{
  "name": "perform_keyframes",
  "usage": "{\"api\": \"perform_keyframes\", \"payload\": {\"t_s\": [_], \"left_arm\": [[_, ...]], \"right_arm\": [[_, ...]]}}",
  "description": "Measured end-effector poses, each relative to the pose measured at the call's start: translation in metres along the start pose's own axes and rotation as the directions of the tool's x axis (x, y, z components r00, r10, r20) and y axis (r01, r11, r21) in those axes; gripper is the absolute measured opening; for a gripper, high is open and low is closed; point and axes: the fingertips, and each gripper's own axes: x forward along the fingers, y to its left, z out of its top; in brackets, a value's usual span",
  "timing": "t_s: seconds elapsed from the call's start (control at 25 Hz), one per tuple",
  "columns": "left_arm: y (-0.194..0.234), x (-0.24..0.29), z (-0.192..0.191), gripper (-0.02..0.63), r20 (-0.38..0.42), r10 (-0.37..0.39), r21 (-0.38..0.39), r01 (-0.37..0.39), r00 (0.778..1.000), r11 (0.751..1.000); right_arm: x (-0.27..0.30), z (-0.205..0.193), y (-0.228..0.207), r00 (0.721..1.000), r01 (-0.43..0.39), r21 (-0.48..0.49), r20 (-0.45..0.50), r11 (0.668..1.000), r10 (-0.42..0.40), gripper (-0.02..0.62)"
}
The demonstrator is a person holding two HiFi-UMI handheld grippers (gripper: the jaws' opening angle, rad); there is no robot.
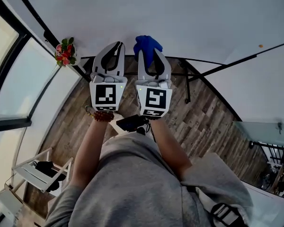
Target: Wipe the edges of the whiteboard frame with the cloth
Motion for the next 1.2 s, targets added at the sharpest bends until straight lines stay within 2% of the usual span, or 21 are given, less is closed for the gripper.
{"api": "perform_keyframes", "payload": {"t_s": [0.12,0.4,0.68,0.96,1.2], "left_arm": [[-0.021,-0.033,0.0,0.021,-0.013,0.05,-0.028,-0.05,0.999,0.998],[-0.093,-0.111,-0.014,0.021,-0.05,0.086,-0.079,-0.09,0.995,0.993],[-0.182,-0.15,-0.022,0.021,-0.107,0.034,-0.104,-0.046,0.994,0.993],[-0.254,-0.15,-0.013,0.021,-0.111,0.013,-0.064,-0.02,0.994,0.998],[-0.354,-0.126,-0.019,0.021,-0.143,0.004,-0.082,-0.016,0.99,0.997]], "right_arm": [[-0.039,0.003,-0.001,1.0,-0.014,-0.02,-0.012,1.0,0.014,0.12],[-0.148,-0.006,-0.008,1.0,-0.02,-0.036,-0.018,0.999,0.019,0.12],[-0.23,-0.009,-0.044,0.999,0.018,-0.032,-0.046,0.999,-0.019,0.118],[-0.282,-0.024,-0.107,0.998,0.044,-0.019,-0.055,0.999,-0.045,0.118],[-0.327,-0.032,-0.202,0.998,0.05,0.001,-0.049,0.999,-0.05,0.118]]}}
